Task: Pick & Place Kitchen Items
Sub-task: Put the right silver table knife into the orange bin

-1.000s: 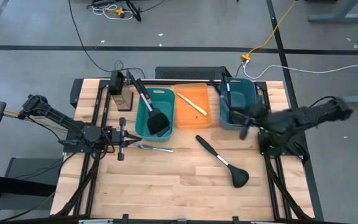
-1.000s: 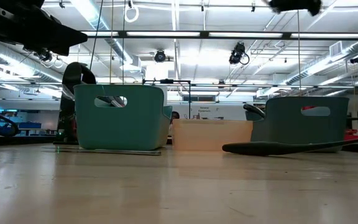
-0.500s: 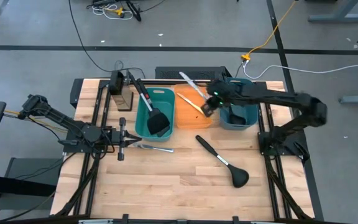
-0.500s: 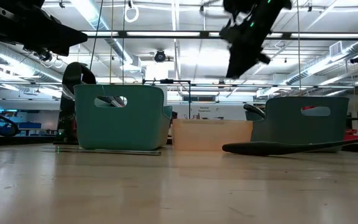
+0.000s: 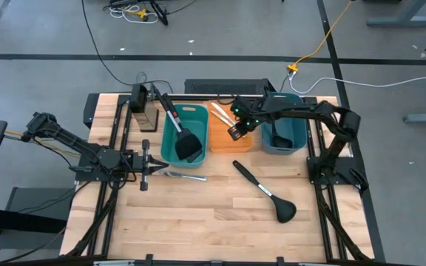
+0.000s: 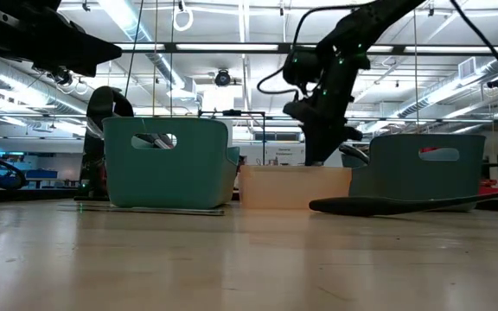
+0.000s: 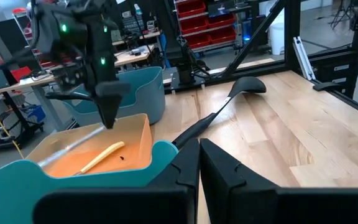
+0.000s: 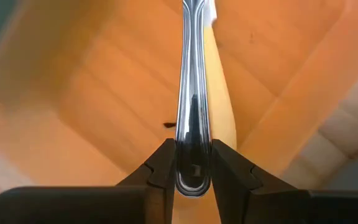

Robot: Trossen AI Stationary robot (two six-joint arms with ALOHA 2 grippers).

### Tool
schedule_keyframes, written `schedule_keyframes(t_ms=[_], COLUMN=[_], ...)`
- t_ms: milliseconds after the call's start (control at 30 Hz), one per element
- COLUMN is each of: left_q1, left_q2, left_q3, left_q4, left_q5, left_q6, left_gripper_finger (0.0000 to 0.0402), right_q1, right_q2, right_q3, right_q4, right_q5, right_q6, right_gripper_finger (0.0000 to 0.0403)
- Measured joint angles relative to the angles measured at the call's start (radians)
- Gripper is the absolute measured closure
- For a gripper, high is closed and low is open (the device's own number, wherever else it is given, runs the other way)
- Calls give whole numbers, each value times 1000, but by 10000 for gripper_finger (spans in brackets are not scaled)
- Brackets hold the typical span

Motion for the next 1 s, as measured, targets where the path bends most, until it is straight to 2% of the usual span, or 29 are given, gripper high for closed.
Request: schedule_keyframes(t_ms=[367, 600, 900, 1000], left_q1=[0, 0, 0, 0], left_q2=[0, 0, 0, 0], left_q3=[0, 0, 0, 0], left_q4=[0, 0, -2, -2], left_q5=[0, 0, 0, 1], left_q6=[1, 1, 1, 1], left_gripper_finger=[386, 386, 386, 386], right_q1=[0, 0, -2, -2], right_q2=[100, 131, 175, 177], right_q3=[0, -1, -1, -1], right_q4=[53, 78, 93, 95], right_q5=[10, 44, 40, 47], right_q6=[0, -20, -28, -26], right_gripper_finger=[322, 322, 321, 294])
